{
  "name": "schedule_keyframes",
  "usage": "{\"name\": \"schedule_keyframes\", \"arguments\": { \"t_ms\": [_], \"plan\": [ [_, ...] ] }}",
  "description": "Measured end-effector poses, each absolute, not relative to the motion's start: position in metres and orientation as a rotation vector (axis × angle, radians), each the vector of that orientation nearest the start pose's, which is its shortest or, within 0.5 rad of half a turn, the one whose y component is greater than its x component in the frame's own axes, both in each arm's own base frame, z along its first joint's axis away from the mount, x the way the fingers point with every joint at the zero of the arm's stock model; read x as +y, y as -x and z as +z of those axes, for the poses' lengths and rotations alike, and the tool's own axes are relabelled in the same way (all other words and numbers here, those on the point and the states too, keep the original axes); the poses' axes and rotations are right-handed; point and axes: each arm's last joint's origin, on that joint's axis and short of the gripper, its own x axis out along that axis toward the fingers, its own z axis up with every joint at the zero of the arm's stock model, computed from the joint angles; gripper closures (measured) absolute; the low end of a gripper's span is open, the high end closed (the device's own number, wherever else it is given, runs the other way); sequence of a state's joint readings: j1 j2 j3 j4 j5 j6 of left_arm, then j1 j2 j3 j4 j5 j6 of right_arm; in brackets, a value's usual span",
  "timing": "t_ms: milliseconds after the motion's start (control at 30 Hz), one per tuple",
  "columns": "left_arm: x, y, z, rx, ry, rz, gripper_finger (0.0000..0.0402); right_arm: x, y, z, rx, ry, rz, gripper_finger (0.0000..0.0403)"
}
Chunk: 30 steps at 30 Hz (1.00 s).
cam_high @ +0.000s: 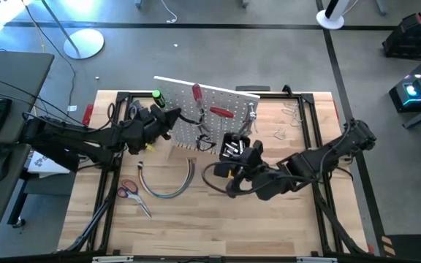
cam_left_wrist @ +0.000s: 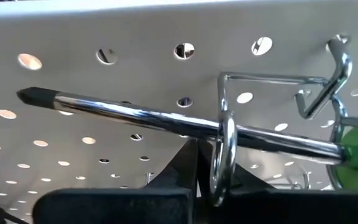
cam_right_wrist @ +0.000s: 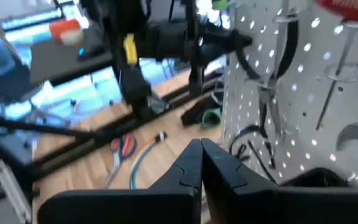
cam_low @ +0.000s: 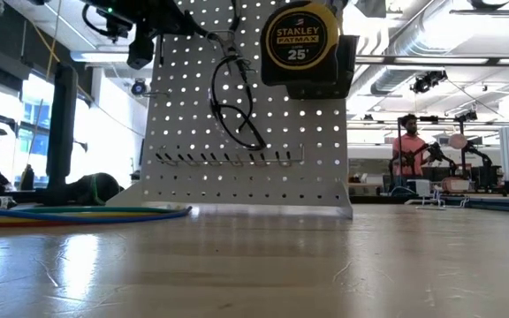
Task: Hang tools onto peg board
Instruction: Remove the plier from the peg board
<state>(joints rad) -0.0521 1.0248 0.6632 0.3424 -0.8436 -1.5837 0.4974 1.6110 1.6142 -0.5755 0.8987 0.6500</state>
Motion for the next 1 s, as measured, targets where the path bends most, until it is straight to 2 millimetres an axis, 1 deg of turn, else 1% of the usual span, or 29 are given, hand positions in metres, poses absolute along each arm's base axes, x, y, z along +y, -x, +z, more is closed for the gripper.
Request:
{"name": "schedule_keyframes", "arguments": {
  "t_ms": [67,167,267,333,567,700,867,1000],
  "plan": [
    [0.010,-0.221,0.297,-0.600,1.479,0.624,0.0401,0.142,-0.322,0.382,0.268,-0.282,-0.528,0.0403],
    [0.009,-0.222,0.297,-0.580,1.476,0.609,0.0401,0.137,-0.335,0.374,0.268,-0.333,-0.531,0.0403],
    [0.008,-0.222,0.297,-0.560,1.458,0.607,0.0401,0.133,-0.347,0.369,0.267,-0.401,-0.497,0.0403],
    [0.008,-0.221,0.297,-0.544,1.431,0.607,0.0401,0.133,-0.352,0.368,0.257,-0.411,-0.480,0.0403],
    [0.009,-0.215,0.303,-0.544,1.392,0.602,0.0401,0.133,-0.351,0.370,0.222,-0.394,-0.517,0.0403],
    [0.009,-0.211,0.306,-0.547,1.396,0.582,0.0401,0.136,-0.351,0.372,0.209,-0.416,-0.499,0.0403],
    [0.004,-0.199,0.313,-0.494,1.320,0.561,0.0401,0.136,-0.351,0.372,0.199,-0.449,-0.501,0.0403],
    [0.001,-0.184,0.317,-0.461,1.302,0.560,0.0401,0.136,-0.352,0.373,0.202,-0.460,-0.486,0.0403]
  ]
}}
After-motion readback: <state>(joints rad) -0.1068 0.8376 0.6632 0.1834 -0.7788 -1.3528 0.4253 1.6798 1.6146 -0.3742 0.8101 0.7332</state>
